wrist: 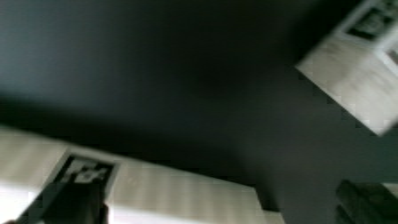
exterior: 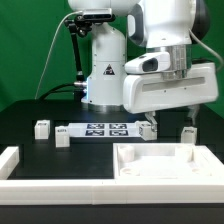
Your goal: Assemble one leg
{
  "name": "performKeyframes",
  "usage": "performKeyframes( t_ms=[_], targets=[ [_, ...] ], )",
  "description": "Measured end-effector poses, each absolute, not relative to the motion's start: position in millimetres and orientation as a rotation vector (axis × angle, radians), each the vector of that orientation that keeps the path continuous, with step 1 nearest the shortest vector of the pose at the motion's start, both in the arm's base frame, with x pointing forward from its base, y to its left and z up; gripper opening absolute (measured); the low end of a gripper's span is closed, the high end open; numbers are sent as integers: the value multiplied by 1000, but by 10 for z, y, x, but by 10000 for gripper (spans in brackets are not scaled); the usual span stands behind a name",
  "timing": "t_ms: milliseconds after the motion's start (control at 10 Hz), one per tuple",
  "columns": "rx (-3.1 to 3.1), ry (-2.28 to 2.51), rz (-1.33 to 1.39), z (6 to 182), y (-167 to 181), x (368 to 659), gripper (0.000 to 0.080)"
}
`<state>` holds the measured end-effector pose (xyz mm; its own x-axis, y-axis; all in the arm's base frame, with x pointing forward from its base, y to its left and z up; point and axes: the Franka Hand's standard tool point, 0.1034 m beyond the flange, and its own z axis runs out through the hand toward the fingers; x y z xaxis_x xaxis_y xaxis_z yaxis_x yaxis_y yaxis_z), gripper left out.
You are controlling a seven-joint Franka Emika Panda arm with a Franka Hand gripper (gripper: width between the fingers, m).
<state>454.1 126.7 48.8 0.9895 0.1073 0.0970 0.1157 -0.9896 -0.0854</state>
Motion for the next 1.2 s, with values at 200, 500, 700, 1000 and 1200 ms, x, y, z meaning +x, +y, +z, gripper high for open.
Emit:
performKeyframes(
  t_ms=[200, 500, 700, 1000, 1200],
  targets=[
    [-3027, 102, -124, 490, 1361, 4523, 649],
    [-2944, 583, -84, 483, 1389, 4500, 649],
    [-2918, 688, -79, 463, 1419, 4425, 649],
    [-2931, 659, -37, 413, 1460, 4311, 649],
    [-2922, 567, 321, 410, 1338, 4277, 649]
  ],
)
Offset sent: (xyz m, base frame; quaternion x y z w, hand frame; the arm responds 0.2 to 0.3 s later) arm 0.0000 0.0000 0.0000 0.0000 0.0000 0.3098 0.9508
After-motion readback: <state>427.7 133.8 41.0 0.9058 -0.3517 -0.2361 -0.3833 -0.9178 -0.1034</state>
